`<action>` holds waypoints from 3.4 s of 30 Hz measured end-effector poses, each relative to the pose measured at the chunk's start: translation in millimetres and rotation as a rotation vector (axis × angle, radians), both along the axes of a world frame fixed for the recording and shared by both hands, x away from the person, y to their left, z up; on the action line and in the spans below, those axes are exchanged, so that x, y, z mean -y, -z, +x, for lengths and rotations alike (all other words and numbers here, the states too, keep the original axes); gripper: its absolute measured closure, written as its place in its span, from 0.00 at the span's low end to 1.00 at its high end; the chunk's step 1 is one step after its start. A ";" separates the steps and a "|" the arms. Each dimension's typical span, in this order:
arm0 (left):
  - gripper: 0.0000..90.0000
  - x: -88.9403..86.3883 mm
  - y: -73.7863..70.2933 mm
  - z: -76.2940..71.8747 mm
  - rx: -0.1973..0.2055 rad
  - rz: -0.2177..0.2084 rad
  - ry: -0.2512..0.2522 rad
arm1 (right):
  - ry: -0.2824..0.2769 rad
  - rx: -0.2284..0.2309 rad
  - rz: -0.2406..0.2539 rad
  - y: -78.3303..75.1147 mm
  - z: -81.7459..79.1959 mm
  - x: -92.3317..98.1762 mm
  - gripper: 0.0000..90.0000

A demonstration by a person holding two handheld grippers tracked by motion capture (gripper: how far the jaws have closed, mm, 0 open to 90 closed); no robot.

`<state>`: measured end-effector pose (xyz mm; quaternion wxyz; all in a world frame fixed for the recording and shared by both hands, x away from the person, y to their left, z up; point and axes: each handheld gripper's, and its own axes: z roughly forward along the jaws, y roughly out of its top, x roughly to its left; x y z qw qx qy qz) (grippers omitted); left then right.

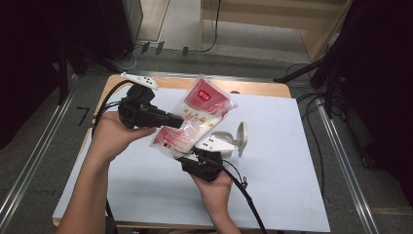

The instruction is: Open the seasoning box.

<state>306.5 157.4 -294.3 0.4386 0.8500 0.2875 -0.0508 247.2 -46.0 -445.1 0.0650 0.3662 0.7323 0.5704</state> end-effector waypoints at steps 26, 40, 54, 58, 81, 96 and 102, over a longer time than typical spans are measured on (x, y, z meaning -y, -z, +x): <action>0.98 -13.1 -4.1 2.0 0.049 -0.058 -0.054 | -0.082 -0.008 -0.031 -10.1 9.4 -0.5 0.65; 0.99 -32.5 -6.4 4.3 0.044 -0.092 -0.123 | -0.150 -0.021 -0.104 -10.8 20.8 3.8 0.66; 1.00 -52.0 19.9 26.3 0.044 -0.063 -0.210 | -0.275 -0.002 -0.166 -18.5 19.7 20.4 0.65; 1.00 -51.5 30.9 34.8 0.030 -0.055 -0.216 | -0.299 -0.010 -0.150 -18.2 17.9 28.5 0.65; 1.00 -28.2 94.3 78.4 0.083 -0.008 -0.222 | -0.241 0.006 -0.134 -11.2 -1.9 88.9 0.62; 1.00 -35.2 119.1 75.4 0.075 -0.005 -0.215 | -0.204 -0.004 -0.139 -5.5 -6.1 107.1 0.63; 1.00 -41.6 120.2 70.3 0.089 -0.002 -0.210 | -0.193 -0.009 -0.139 -3.5 -7.3 111.4 0.63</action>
